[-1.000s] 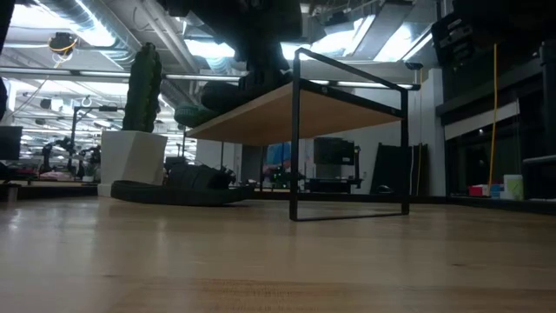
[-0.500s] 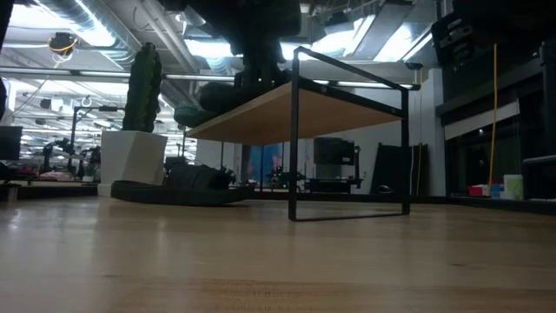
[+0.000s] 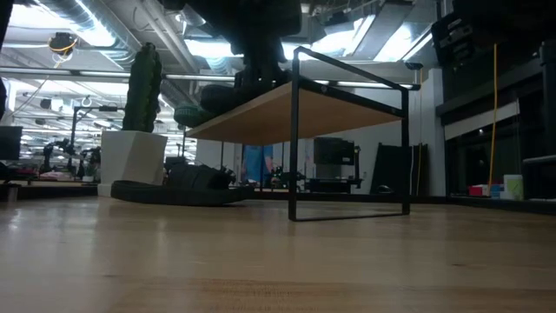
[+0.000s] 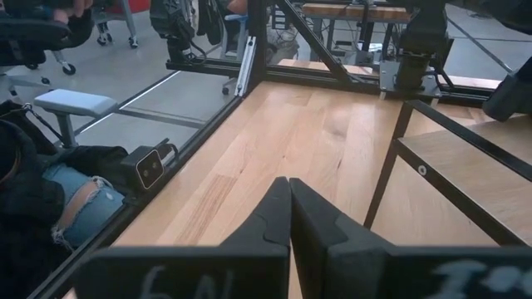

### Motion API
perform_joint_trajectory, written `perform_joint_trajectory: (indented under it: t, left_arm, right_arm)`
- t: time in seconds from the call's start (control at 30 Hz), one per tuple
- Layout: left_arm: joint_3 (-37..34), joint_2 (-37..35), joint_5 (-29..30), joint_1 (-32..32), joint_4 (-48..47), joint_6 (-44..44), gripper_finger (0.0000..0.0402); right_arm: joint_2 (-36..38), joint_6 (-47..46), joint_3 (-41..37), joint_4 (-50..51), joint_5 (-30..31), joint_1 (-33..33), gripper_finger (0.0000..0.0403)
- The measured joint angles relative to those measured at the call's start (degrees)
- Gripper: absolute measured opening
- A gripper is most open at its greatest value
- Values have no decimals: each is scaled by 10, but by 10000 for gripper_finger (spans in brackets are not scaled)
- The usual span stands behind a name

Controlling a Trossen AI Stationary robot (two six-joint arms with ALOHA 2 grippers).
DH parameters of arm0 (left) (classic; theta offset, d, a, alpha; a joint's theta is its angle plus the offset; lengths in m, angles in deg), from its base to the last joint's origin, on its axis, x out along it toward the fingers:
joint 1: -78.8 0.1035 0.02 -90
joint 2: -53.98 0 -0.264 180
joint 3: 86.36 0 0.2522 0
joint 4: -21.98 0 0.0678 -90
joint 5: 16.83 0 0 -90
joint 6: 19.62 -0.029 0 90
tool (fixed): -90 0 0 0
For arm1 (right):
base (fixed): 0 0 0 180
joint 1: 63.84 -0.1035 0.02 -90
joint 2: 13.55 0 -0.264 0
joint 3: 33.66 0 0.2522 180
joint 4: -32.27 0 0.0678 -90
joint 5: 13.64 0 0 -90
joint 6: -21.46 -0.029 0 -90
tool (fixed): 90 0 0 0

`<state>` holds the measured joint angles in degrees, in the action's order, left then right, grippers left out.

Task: Pick and place slides into the shelf
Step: Put the bottom black slipper onto the shelf

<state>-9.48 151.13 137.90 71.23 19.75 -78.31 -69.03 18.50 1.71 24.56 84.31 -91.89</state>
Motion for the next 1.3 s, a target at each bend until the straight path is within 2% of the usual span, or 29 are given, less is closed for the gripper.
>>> perform_joint_trajectory:
  t: [0.13, 0.53, 0.7, 0.9, 1.17, 1.3]
  left_arm:
    - [0, 0, -27, 0, -15, 16, 169]
    - [0, 0, -20, -1, -50, 32, 169]
    - [0, -1, 16, -17, -71, 38, 169]
    - [-1, -4, 32, -43, -88, 40, 169]
    - [-1, -5, 124, -73, -87, -3, 169]
    - [-1, -15, 129, -92, -85, -4, 169]
  right_arm:
    - [0, 0, 0, 0, 0, 0, 3]
    - [0, 0, 0, 0, 0, 0, 3]
    - [0, 0, 0, 0, 0, 0, 3]
    - [0, 0, 0, 0, 0, 0, 3]
    - [0, 0, 0, 0, 0, 0, 3]
    - [0, 0, 0, 0, 0, 0, 3]
